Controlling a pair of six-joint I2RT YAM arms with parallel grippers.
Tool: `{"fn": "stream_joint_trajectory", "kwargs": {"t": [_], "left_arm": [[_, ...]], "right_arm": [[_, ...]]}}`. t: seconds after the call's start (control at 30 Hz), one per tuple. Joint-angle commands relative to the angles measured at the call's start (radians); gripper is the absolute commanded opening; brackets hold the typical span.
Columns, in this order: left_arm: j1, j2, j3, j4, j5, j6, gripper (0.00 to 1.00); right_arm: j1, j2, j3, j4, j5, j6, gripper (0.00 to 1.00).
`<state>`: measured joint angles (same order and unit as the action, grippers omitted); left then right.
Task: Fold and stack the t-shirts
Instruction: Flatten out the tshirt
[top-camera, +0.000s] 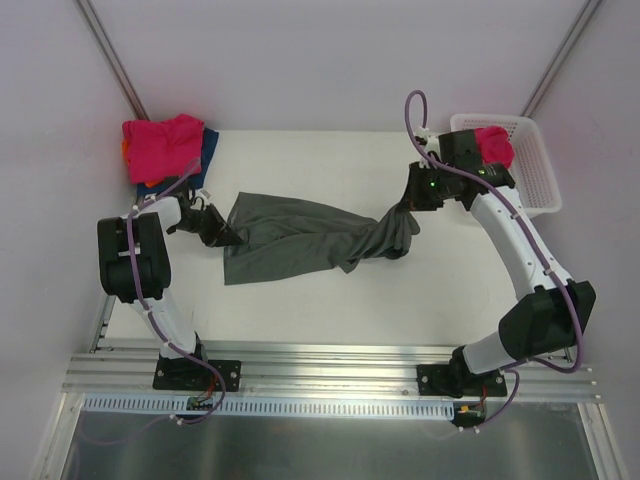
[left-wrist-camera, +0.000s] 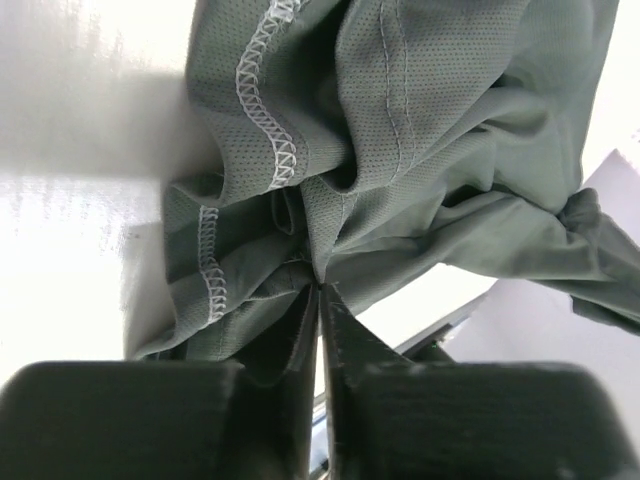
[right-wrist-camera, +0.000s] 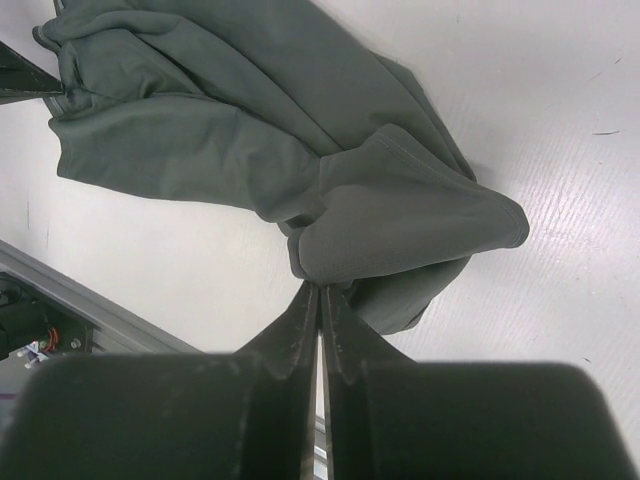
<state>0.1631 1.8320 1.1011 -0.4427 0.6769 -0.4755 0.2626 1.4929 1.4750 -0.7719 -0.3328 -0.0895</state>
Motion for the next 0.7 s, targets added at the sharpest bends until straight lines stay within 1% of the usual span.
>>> {"fn": "stream_joint_trajectory", "kwargs": {"t": [0.0,0.17,0.37,0.53,0.67], "left_arm": [[-0.004,-0.007,0.009,-0.004,-0.026,0.015,0.00],[-0.005,-0.014,0.017,-0.005,-0.031,0.026,0.00],[0.016,-0.072,0.028,-0.008,-0.023,0.011,0.00],[0.090,-0.094,0.132,-0.008,-0.010,0.015,0.00],[0.116,-0.097,0.203,-0.013,0.010,0.041,0.00]], "right_arm": [[0.003,-0.060,0.004,0.003,0.018,-0.010,0.02],[0.001,-0.080,-0.013,0.008,0.020,-0.010,0.02],[-0.019,-0.085,0.002,0.019,0.034,-0.019,0.02],[-0.065,-0.063,0.050,0.029,0.041,-0.030,0.01],[-0.089,-0.042,0.093,0.040,0.055,-0.052,0.01]]}}
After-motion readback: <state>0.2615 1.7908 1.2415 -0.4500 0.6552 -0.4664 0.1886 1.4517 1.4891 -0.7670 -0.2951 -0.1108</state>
